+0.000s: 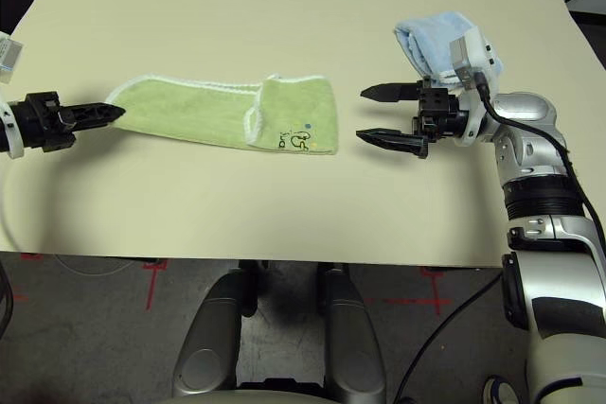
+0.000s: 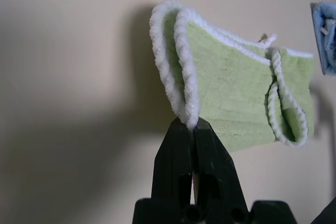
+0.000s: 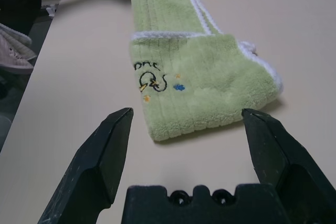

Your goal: Fold the towel and set it aside.

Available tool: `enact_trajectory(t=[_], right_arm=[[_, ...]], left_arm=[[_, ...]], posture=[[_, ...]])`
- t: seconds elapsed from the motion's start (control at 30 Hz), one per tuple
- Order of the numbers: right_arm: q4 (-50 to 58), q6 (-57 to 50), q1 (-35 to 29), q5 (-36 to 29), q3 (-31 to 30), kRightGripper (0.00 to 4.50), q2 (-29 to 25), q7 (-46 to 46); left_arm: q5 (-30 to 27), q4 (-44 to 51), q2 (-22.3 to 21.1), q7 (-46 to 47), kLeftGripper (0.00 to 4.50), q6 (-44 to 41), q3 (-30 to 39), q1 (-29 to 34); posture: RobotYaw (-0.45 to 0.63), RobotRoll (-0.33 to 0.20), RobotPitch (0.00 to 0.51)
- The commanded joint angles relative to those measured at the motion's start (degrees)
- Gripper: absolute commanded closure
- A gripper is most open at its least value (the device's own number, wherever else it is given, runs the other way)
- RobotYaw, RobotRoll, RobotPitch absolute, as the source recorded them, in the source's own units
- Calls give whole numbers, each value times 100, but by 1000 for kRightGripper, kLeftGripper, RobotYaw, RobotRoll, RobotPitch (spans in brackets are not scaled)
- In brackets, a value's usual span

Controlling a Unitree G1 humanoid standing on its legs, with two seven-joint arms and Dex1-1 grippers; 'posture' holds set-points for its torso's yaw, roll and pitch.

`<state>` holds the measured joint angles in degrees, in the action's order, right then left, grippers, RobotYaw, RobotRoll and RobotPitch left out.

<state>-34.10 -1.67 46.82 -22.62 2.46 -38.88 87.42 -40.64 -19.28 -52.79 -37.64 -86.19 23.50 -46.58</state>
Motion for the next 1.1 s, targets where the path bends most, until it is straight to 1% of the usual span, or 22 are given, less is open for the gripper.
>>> enact_trajectory(t=[0.03, 0.17, 0.27, 0.4, 0.53, 0.67, 0.8, 0.87, 0.97, 1.1], right_arm=[[-80, 72, 36, 41, 42, 0, -12, 71], [-67, 80, 38, 46, 42, 0, -15, 74], [-50, 96, 23, 54, 46, 0, -24, 67], [52, 83, -54, 36, 61, 0, -49, 50], [119, 81, -115, 31, 71, 0, -72, 37], [101, 95, -102, 43, 81, 0, -88, 17], [41, 122, -77, 55, 99, 0, -81, -33], [-19, 157, -54, 77, 105, 0, -79, -57], [-54, 179, -37, 91, 109, 0, -86, -81], [-29, 172, -68, 94, 127, 0, -102, -90]], left_arm=[[-32, 97, -68, -77, 4470, -6, 15, 100], [-15, 56, 21, -168, 4470, 138, -225, -152], [-153, 138, 18, -505, 4470, 81, -638, -415], [-142, 123, 98, -809, 4470, 169, -1115, -849], [-274, 167, 420, -950, 4470, 0, -1303, -1374], [-528, 445, 953, -845, 4470, -443, -1112, -1654], [-629, 672, 1573, -604, 4470, -610, -937, -1784], [-624, 742, 1983, -459, 4470, -586, -928, -1833], [-560, 740, 2422, -291, 4470, -445, -969, -1880], [-500, 594, 2796, -99, 4470, -299, -942, -2008]], posture=[[154, 0, 292], [154, 0, 292], [132, 0, 283], [125, 0, 279], [111, 0, 274], [107, 0, 270], [109, 0, 270], [110, 0, 272], [105, 0, 274], [103, 0, 278]])
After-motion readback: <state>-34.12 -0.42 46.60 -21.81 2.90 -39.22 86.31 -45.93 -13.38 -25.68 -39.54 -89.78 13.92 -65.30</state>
